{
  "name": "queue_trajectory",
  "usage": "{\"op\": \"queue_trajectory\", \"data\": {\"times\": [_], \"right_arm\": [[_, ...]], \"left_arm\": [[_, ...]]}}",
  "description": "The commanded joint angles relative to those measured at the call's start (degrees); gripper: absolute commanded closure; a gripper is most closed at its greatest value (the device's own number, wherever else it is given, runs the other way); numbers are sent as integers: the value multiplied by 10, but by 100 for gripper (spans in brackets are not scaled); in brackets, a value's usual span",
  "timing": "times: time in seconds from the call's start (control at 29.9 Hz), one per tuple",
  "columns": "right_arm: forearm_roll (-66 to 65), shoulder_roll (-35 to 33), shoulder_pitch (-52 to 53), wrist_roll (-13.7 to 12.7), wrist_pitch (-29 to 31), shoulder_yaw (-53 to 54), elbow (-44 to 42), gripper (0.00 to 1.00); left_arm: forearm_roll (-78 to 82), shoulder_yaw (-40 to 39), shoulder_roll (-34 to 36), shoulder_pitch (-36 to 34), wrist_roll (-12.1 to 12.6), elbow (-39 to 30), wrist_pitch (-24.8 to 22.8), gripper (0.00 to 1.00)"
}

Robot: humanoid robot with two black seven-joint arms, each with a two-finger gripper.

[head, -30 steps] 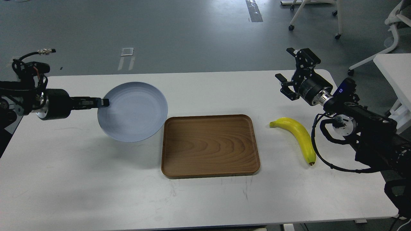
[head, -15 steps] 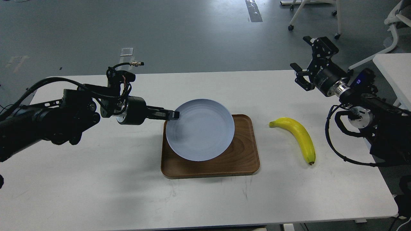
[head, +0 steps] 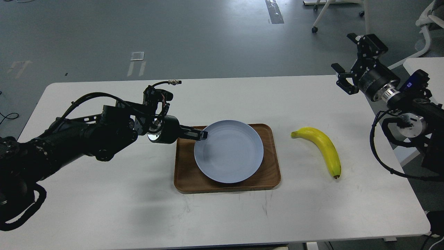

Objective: Place banana on plate with both arms
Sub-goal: 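Lower the plate onto the tray, release, and raise the left gripper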

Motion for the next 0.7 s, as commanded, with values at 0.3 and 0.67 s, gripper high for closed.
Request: {"op": "queue_trajectory", "data": {"times": [0.3,0.67], "right_arm": [[-1,0,-2,0,0,-5,0,0],[-81,-58,42,0,0,-53,72,0]], "left_arm": [[-2,1,-24,4,0,17,9,17],[-222,-63,50,-47,0,2,2,2]]}}
